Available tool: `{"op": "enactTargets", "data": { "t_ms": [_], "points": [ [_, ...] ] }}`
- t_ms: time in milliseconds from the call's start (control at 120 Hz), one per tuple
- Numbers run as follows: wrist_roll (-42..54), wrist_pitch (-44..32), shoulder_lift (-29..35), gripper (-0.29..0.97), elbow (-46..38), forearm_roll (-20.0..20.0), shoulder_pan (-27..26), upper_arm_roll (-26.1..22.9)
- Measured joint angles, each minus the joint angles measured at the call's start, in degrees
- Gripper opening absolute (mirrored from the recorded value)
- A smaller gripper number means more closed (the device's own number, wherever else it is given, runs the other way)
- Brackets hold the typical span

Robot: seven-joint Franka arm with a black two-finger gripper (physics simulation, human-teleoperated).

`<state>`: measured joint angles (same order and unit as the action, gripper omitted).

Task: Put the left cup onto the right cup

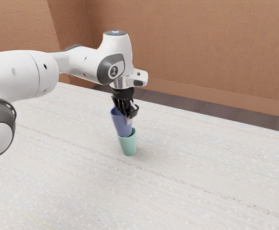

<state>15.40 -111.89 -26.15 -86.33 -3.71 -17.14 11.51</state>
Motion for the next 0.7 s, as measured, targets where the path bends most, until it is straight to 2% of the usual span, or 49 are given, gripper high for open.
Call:
{"op": "enactTargets", "data": {
  "t_ms": [117,258,442,700],
  "points": [
    [0.0,0.0,-0.1,0.37,0.0,-0.3,0.0,0.0],
    [0.1,0.0,0.0,0.52,0.0,-0.4,0.0,0.0],
    [0.1,0.2,0.4,0.61,0.0,-0.4,0.0,0.0],
    [0.3,1.5,3.4,0.66,-0.1,-0.4,-0.1,0.0]
  ]
}}
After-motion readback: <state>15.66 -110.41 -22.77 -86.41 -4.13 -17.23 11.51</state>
